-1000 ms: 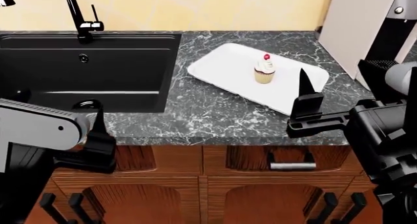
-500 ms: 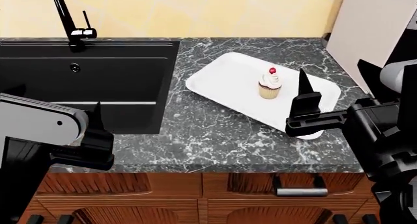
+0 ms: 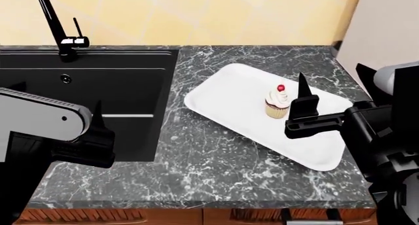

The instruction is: Move the fresh-baked cupcake off the tray onto the counter, and place the bowl used for mixing into the sink.

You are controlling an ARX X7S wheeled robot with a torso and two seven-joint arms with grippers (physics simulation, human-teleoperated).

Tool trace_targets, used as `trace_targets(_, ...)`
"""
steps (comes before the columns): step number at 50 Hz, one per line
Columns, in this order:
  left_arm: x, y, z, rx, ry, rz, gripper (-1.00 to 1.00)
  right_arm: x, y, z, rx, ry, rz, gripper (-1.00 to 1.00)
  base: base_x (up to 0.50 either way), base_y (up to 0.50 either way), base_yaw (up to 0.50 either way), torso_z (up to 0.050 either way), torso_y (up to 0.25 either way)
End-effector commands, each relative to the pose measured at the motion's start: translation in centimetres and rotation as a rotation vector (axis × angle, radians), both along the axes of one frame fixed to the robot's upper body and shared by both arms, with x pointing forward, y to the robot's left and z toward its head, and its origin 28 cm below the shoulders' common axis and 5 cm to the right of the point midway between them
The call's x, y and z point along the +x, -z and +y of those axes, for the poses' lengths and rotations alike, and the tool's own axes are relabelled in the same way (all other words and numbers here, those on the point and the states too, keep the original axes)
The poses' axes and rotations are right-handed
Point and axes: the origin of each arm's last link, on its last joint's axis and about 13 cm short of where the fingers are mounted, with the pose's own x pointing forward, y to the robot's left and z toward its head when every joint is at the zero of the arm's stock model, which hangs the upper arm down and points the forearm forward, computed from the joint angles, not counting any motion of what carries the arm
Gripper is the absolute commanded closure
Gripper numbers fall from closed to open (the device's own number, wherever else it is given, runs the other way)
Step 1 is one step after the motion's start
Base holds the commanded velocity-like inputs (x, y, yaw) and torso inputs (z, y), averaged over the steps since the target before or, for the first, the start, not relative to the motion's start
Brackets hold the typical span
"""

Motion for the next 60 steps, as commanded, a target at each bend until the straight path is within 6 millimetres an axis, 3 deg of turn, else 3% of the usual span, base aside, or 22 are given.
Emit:
trace_targets(1, 0.1, -0.1, 0.0, 0.006, -0.003, 0.002, -1.0, 0.1, 0.3, 0.0, -0.008, 0.002, 0.004, -1.0, 0.23, 0.0, 0.0, 0.0, 0.0)
trace_targets(21, 0.1, -0.4, -0.2, 0.013, 0.004, 0.0, -1.0, 0.5, -0.1, 0.0, -0.008, 0.01, -0.01, -1.0, 0.07, 0.0, 0.0, 0.0, 0.001)
trace_targets(25, 0.1, -0.4, -0.1, 0.012, 0.002, 0.0, -1.0, 1.6, -1.3, 0.3, 0.011, -0.02, 0.098, -1.0, 0.0, 0.0, 0.0, 0.0, 0.0)
trace_targets(30, 0.1, -0.3, -0.1, 0.013, 0.0, 0.004, -1.0, 3.5, -0.5, 1.1, -0.06, 0.002, 0.218, -1.0, 0.0, 0.0, 0.0, 0.0, 0.0)
trace_targets(42, 0.1, -0.2, 0.1, 0.015, -0.013, 0.014, -1.0, 5.1, -0.3, 2.6, -0.135, 0.004, 0.404, -1.0, 0.0, 0.0, 0.0, 0.0, 0.0)
trace_targets(60, 0.2, -0.3, 0.2, 0.019, -0.011, 0.013, -1.0, 7.0, 1.2, 3.0, -0.083, 0.073, 0.435, -1.0, 0.0, 0.0, 0.0, 0.0, 0.0)
